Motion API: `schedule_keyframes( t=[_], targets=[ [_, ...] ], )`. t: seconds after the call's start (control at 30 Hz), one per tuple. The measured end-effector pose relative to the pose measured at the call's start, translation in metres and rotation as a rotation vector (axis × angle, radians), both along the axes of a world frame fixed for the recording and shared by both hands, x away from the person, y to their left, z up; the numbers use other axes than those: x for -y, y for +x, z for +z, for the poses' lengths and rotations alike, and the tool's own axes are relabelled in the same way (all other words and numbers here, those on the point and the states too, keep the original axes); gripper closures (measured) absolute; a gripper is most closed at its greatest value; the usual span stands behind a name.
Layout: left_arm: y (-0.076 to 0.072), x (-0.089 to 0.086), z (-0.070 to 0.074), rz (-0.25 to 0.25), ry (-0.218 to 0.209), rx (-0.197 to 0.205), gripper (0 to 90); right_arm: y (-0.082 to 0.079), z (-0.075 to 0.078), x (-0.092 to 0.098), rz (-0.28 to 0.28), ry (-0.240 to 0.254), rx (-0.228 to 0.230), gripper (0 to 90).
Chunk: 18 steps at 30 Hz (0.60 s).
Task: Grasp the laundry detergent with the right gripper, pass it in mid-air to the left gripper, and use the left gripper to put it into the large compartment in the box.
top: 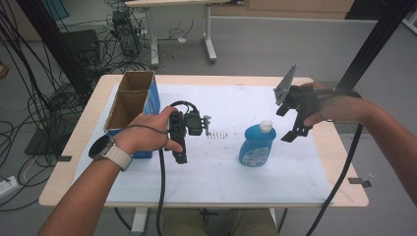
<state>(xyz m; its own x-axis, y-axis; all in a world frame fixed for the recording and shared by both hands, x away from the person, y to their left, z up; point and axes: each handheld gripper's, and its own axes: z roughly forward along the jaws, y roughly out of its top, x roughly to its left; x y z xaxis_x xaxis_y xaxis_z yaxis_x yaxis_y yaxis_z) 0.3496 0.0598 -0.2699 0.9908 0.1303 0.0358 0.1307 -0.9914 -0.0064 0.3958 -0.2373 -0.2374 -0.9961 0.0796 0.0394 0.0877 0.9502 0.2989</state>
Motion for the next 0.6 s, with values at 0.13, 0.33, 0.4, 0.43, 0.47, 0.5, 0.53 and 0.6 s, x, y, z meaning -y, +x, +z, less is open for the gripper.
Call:
schedule_keyframes(
  t=[0.13,0.33,0.4,0.43,0.47,0.5,0.53,0.6],
  targets=[
    [0.0,0.0,0.0,0.004,0.003,-0.002,12.1,0.0,-0.003,0.001,0.001,0.01,-0.001,6.3],
    [0.0,0.0,-0.001,0.0,0.001,-0.001,12.1,0.0,-0.009,0.003,0.003,0.022,0.002,6.5],
    [0.001,0.0,-0.001,0.0,0.0,0.0,12.1,0.0,-0.011,0.004,0.002,0.027,0.003,6.5],
    [0.001,0.0,-0.001,0.0,-0.002,0.0,12.1,0.0,-0.012,0.005,0.001,0.027,0.003,6.6],
    [0.001,0.0,-0.002,0.001,-0.002,0.001,12.1,0.0,-0.013,0.005,0.002,0.031,0.003,6.6],
    [0.001,0.0,-0.002,0.007,-0.006,-0.001,12.1,0.0,-0.014,0.005,0.001,0.034,0.003,6.6],
    [0.001,0.0,-0.002,0.003,-0.008,0.001,12.1,0.0,-0.015,0.006,0.0,0.037,0.002,6.6],
    [0.001,0.0,-0.003,0.003,-0.008,0.003,12.1,0.0,-0.017,0.006,0.0,0.037,0.001,6.6]
  ],
)
